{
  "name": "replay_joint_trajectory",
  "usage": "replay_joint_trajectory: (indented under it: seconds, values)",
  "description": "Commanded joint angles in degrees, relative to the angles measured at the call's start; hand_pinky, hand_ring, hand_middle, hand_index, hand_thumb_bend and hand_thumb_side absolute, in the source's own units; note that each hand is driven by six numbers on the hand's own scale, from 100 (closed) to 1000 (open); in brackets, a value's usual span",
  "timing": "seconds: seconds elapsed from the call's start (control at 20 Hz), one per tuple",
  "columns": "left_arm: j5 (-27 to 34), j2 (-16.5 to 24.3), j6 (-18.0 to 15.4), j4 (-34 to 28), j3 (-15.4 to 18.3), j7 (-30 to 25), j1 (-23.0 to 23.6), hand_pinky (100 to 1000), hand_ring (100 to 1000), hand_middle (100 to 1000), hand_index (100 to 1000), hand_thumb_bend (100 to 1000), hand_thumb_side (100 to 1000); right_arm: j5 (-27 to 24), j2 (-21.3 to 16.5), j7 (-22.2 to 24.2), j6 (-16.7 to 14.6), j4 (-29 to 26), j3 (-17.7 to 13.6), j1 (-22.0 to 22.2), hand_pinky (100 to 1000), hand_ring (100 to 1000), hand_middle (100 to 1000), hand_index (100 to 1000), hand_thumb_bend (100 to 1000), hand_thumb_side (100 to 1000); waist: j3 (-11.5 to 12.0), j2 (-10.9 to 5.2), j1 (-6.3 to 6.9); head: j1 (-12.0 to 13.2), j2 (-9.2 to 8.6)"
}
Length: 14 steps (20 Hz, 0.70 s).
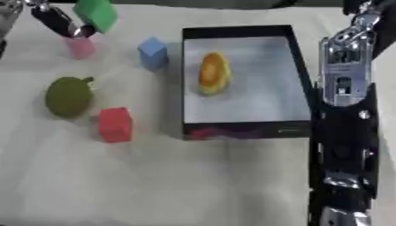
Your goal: Pick up objects on the table and place them in the box.
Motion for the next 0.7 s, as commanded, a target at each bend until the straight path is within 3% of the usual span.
replay_joint_trajectory:
  seconds: [0.05,0.35,0.7]
  values:
    - [3.29,-0.37,-1.36,-5.70,-0.99,-2.57,-2.71,727,662,542,595,227,100,0.63,0.58,0.02,-0.05,-2.27,0.81,-0.24,810,728,730,820,100,661,-0.16,-2.77,1.16,0.02,0.27]
    - [8.15,-6.15,2.72,-14.32,-4.73,-8.41,-5.64,721,654,536,591,231,100,1.23,2.03,0.83,-0.84,-3.81,1.80,1.48,810,727,730,820,100,669,-1.10,-3.16,1.95,0.56,0.27]
    - [8.30,-12.74,5.50,-15.05,-7.46,-13.88,-7.48,721,657,539,592,256,100,1.27,2.79,1.25,-1.04,-4.56,2.15,2.36,810,727,730,820,100,679,-1.72,-3.04,2.18,0.63,0.27]
